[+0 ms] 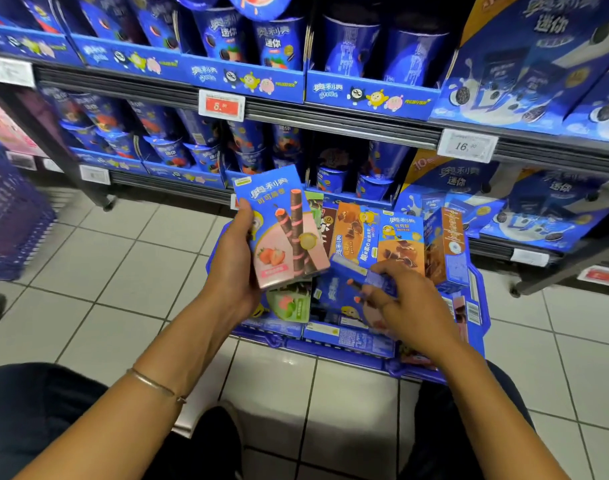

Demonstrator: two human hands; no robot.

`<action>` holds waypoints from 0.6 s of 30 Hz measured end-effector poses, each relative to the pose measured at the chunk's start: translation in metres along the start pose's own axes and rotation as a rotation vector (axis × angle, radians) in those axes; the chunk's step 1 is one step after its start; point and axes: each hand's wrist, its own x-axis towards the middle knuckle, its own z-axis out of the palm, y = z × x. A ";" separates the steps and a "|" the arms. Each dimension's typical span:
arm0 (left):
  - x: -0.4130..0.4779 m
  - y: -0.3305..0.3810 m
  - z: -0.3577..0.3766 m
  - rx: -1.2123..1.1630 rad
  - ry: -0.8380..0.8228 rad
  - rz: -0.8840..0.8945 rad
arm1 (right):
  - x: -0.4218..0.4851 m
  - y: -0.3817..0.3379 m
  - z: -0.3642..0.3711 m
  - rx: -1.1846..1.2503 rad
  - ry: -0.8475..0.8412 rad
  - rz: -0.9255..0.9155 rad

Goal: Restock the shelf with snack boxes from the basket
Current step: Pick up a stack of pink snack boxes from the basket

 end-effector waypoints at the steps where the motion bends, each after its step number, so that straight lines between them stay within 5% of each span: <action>1: 0.000 0.002 0.000 0.002 0.005 0.016 | 0.002 0.000 -0.006 0.068 0.024 0.029; 8: 0.000 -0.009 -0.001 0.123 0.099 0.020 | 0.008 -0.008 -0.037 0.704 0.259 0.218; 11: -0.002 -0.025 0.004 0.258 0.101 0.011 | 0.011 -0.024 -0.033 0.955 0.233 0.246; 18: -0.014 -0.043 0.015 0.269 0.021 -0.104 | 0.015 -0.058 0.008 1.074 0.171 0.295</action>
